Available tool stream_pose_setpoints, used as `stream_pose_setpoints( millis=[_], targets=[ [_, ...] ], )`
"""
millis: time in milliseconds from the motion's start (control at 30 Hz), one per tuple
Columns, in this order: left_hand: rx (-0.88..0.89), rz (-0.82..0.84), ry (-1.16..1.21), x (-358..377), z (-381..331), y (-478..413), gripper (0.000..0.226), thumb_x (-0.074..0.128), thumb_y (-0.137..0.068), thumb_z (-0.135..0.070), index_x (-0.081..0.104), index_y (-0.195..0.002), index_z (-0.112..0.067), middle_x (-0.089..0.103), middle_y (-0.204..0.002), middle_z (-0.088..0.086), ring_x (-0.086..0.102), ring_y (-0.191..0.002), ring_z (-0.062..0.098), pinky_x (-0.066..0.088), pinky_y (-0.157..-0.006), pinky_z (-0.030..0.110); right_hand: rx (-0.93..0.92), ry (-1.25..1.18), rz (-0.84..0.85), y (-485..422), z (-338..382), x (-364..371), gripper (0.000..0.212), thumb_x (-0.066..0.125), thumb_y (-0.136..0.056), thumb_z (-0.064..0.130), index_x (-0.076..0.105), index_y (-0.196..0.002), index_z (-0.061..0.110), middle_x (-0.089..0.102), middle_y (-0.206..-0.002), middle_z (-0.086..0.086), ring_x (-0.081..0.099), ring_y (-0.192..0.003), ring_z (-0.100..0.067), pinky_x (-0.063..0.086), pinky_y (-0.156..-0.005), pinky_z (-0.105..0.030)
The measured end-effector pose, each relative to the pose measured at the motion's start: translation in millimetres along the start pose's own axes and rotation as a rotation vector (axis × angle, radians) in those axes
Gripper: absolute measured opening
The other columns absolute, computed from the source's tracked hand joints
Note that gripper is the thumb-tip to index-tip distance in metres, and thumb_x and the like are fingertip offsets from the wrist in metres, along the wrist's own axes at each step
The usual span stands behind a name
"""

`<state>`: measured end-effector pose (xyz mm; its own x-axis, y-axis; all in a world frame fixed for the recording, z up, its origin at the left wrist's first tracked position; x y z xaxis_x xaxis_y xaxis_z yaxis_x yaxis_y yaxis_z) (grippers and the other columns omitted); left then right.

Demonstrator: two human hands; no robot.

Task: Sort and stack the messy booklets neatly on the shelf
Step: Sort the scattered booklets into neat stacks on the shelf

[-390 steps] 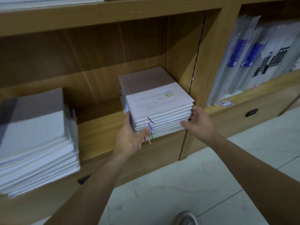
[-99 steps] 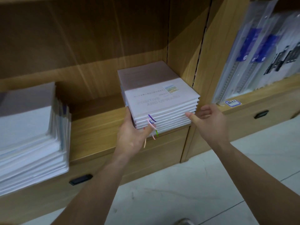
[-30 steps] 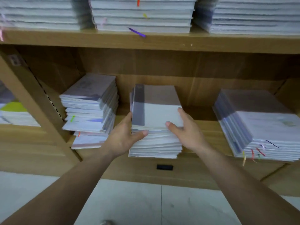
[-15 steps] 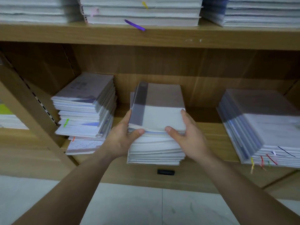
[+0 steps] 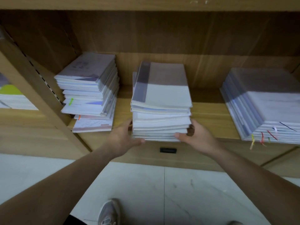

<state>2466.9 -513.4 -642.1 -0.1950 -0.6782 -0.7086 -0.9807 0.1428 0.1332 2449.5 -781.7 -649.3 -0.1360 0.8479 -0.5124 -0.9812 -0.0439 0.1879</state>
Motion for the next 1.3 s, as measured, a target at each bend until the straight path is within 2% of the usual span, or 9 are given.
stream_pose_setpoints(
  millis=[67, 267, 467, 633, 833, 1033, 1133, 1200, 1300],
  targets=[
    [0.010, -0.046, -0.065, 3, 0, 3, 0.079, 0.083, -0.077, -0.038, 0.040, -0.143, -0.037, 0.060, -0.132, -0.012, 0.057, -0.118, 0.016, 0.047, -0.094, 0.032, 0.009, 0.081, -0.013, 4, -7, 4, 0.069, 0.082, -0.076, 0.047, 0.051, -0.137, 0.031, 0.064, -0.125, 0.017, 0.060, -0.114, -0.008, 0.050, -0.099, -0.039],
    [-0.003, -0.109, -0.105, 2, 9, -4, 0.078, 0.082, -0.077, -0.042, 0.040, -0.142, -0.036, 0.062, -0.130, -0.010, 0.058, -0.115, 0.018, 0.050, -0.094, 0.037, 0.003, 0.132, -0.132, 3, -10, 0, 0.060, 0.086, -0.075, 0.034, 0.057, -0.127, 0.028, 0.060, -0.110, 0.019, 0.056, -0.105, -0.005, 0.042, -0.081, -0.027],
    [0.040, -0.117, -0.137, 3, 11, -6, 0.076, 0.081, -0.080, -0.037, 0.039, -0.143, -0.036, 0.062, -0.129, -0.010, 0.058, -0.116, 0.017, 0.050, -0.095, 0.037, -0.010, 0.193, -0.158, -5, -8, 2, 0.065, 0.089, -0.073, 0.030, 0.054, -0.127, 0.026, 0.058, -0.103, 0.018, 0.056, -0.098, -0.007, 0.042, -0.079, -0.024],
    [0.090, -0.119, -0.172, 4, 14, -7, 0.072, 0.076, -0.084, -0.038, 0.036, -0.143, -0.037, 0.060, -0.124, -0.008, 0.054, -0.111, 0.018, 0.045, -0.083, 0.032, -0.060, 0.319, -0.201, -8, -8, -1, 0.063, 0.088, -0.069, 0.045, 0.058, -0.122, 0.027, 0.055, -0.111, 0.011, 0.055, -0.103, -0.011, 0.051, -0.085, -0.034],
    [0.097, -0.119, -0.196, 4, 18, -5, 0.078, 0.075, -0.083, -0.044, 0.030, -0.147, -0.039, 0.056, -0.128, 0.001, 0.049, -0.120, 0.022, 0.047, -0.096, 0.041, -0.085, 0.419, -0.259, -8, -11, -2, 0.061, 0.079, -0.062, 0.068, 0.065, -0.110, 0.032, 0.061, -0.103, 0.014, 0.056, -0.101, -0.013, 0.056, -0.079, -0.040],
    [0.089, -0.178, -0.201, 7, 20, -3, 0.074, 0.067, -0.084, -0.057, 0.033, -0.147, -0.039, 0.052, -0.109, -0.001, 0.049, -0.107, 0.019, 0.042, -0.080, 0.032, -0.095, 0.364, -0.358, -3, -13, 1, 0.054, 0.081, -0.065, 0.065, 0.065, -0.103, 0.029, 0.060, -0.099, 0.012, 0.051, -0.102, -0.014, 0.051, -0.074, -0.036],
    [0.156, -0.272, -0.279, 9, 16, -1, 0.072, 0.062, -0.085, -0.060, 0.042, -0.145, -0.025, 0.063, -0.107, 0.003, 0.051, -0.108, 0.024, 0.040, -0.077, 0.032, -0.120, 0.331, -0.381, 1, -13, 2, 0.042, 0.082, -0.066, 0.063, 0.058, -0.086, 0.034, 0.057, -0.088, 0.015, 0.050, -0.098, -0.015, 0.044, -0.068, -0.034],
    [0.213, -0.314, -0.332, 11, 12, -2, 0.067, 0.062, -0.086, -0.058, 0.050, -0.138, -0.019, 0.065, -0.097, 0.000, 0.053, -0.103, 0.026, 0.036, -0.073, 0.032, -0.123, 0.325, -0.402, 3, -14, 2, 0.040, 0.082, -0.066, 0.062, 0.049, -0.072, 0.039, 0.053, -0.080, 0.020, 0.050, -0.096, -0.015, 0.042, -0.065, -0.033],
    [0.207, -0.337, -0.339, 9, 9, -10, 0.057, 0.067, -0.084, -0.057, 0.057, -0.125, -0.019, 0.050, -0.079, -0.011, 0.052, -0.092, 0.025, 0.034, -0.067, 0.032, -0.118, 0.312, -0.462, 2, -15, 1, 0.036, 0.080, -0.067, 0.063, 0.052, -0.070, 0.040, 0.053, -0.079, 0.020, 0.050, -0.097, -0.016, 0.042, -0.064, -0.032]
  ],
)
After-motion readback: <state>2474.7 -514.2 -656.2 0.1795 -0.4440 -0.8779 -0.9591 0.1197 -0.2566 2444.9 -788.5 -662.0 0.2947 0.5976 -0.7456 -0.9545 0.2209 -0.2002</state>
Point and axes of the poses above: each hand's wrist, its own y-axis away from the middle knuckle, its own x-axis out of the palm, z = x × y, the point moved 9 cm from there along -y, towards the middle knuckle
